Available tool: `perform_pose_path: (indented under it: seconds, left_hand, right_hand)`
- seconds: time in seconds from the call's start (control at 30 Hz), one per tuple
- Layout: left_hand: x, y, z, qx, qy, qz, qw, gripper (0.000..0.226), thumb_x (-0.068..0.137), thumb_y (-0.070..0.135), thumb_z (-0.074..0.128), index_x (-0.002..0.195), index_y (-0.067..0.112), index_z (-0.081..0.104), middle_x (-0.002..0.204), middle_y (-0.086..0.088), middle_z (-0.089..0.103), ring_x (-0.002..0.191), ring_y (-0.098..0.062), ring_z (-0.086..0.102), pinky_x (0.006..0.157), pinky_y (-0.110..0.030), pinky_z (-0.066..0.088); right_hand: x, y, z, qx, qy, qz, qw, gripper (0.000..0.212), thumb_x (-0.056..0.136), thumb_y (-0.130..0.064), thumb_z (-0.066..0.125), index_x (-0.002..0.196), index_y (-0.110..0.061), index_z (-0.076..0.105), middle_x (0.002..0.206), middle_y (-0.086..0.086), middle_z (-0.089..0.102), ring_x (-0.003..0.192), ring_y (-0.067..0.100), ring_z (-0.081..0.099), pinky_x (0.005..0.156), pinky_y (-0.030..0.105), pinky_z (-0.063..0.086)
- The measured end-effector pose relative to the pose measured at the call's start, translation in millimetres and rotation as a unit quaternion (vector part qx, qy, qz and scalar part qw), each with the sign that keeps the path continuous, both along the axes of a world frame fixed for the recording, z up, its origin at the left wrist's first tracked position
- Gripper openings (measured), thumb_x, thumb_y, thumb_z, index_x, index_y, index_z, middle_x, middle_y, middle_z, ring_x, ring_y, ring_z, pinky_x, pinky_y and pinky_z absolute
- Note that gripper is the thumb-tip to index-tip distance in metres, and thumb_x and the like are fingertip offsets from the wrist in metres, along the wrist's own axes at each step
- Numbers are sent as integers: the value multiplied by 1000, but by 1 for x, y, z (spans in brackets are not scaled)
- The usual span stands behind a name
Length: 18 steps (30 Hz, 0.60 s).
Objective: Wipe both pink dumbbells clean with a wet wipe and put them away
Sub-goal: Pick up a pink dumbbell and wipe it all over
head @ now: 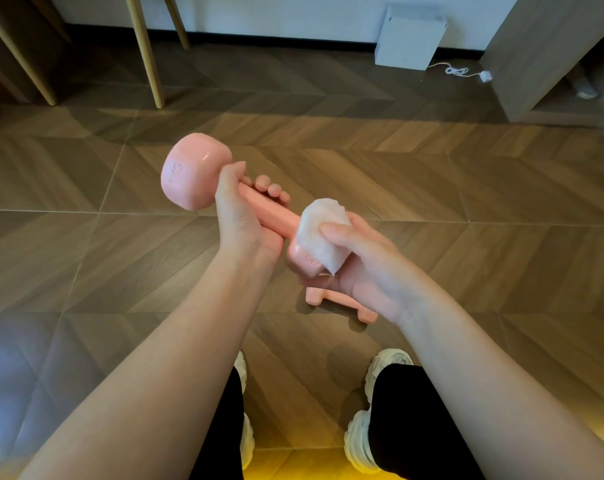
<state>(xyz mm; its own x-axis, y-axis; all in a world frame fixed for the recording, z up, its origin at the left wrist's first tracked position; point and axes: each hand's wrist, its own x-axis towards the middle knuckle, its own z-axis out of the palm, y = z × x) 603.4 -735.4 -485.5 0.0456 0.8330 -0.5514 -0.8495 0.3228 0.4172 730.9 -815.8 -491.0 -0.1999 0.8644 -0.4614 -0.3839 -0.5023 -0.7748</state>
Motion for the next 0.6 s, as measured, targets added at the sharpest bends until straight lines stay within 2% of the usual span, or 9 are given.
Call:
perform_pose_path:
  seconds: [0.07,0.13,0.2,0.27,0.33,0.4,0.5,0.6]
  left_hand:
    - [2,0,-1,-16,1,-8,1000,30,91,21,52,68,20,32,52,6,32,42,-10,33,49,-23,33]
    - [3,-1,-2,-20,4,-20,1000,31,91,20,49,68,21,29,52,7,26,41,-10,27,45,-22,29]
    - [3,0,-3,-15,10,-27,999,30,91,19,48,67,21,28,52,7,24,42,-11,25,44,-22,27]
    - [2,2,-2,-13,10,-27,1000,30,90,18,46,67,20,28,52,7,23,42,-11,23,45,-23,26]
    - [0,3,-1,-14,7,-19,1000,29,91,18,44,67,20,28,51,7,23,41,-11,23,44,-23,26]
    - [-1,3,-2,-16,4,-13,1000,29,91,17,43,67,20,28,50,7,23,40,-10,23,45,-23,26]
    - [-2,2,-3,-18,13,-24,999,29,91,18,43,67,19,27,49,7,22,40,-11,23,47,-23,25]
    - [0,2,-2,-14,15,-28,999,30,91,17,42,66,20,26,49,7,22,41,-11,23,47,-23,24]
  right_hand:
    - [-4,-1,-1,-2,-75,-25,997,56,75,-32,76,124,-20,50,114,13,65,70,26,66,71,48,53]
    - [-8,-1,-4,-1,-137,-45,990,52,75,-43,73,118,-23,51,109,13,67,69,27,64,78,57,56]
    - [-7,0,-3,7,-135,-49,990,49,81,-49,64,118,-19,51,106,13,65,69,28,63,81,58,57]
    - [-1,1,1,24,-101,-12,994,50,85,-44,61,125,-16,51,110,13,64,74,27,66,81,53,58]
    - [5,-1,5,46,-81,25,995,51,84,-33,65,130,-17,51,118,14,62,77,24,68,86,53,57]
    - [5,-3,3,54,-110,35,992,58,76,-26,76,129,-27,52,127,12,60,75,23,68,87,61,54]
    - [-6,-3,-6,46,-197,5,979,64,61,-43,86,116,-41,54,122,4,64,82,35,65,75,77,43]
    - [-9,-1,-6,36,-209,-24,977,58,65,-56,76,116,-36,54,112,-1,70,78,28,72,75,70,45]
